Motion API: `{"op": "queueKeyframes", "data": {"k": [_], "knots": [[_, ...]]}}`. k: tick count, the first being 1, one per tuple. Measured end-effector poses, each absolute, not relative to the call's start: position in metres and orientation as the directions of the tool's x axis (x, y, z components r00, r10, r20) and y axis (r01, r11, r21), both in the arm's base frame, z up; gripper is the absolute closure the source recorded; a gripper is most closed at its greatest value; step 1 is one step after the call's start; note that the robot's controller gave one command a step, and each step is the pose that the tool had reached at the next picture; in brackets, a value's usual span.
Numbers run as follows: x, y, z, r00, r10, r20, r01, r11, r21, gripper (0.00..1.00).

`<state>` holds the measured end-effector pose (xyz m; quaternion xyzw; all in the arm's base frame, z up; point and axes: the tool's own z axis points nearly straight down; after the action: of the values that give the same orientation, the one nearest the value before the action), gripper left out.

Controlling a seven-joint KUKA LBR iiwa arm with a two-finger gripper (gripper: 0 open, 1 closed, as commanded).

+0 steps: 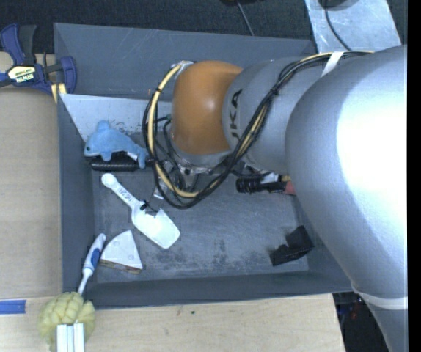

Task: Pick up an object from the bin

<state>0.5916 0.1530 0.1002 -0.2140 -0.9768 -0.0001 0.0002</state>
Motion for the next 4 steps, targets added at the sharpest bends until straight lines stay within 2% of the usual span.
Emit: {"op": "queueKeyframes", "data": {"k": [1,2,3,4], "knots": [[0.568,0.192,0.070,-0.919,0.395,-0.005,0.395,0.919,0.006,0.00],[0.568,0.215,0.071,-0.741,0.672,-0.007,0.672,0.741,0.009,1.00],[0.568,0.215,0.071,-0.741,0.672,-0.007,0.672,0.741,0.009,1.00],[0.566,0.214,0.087,-0.741,0.672,-0.004,0.672,0.741,0.003,1.00]]}}
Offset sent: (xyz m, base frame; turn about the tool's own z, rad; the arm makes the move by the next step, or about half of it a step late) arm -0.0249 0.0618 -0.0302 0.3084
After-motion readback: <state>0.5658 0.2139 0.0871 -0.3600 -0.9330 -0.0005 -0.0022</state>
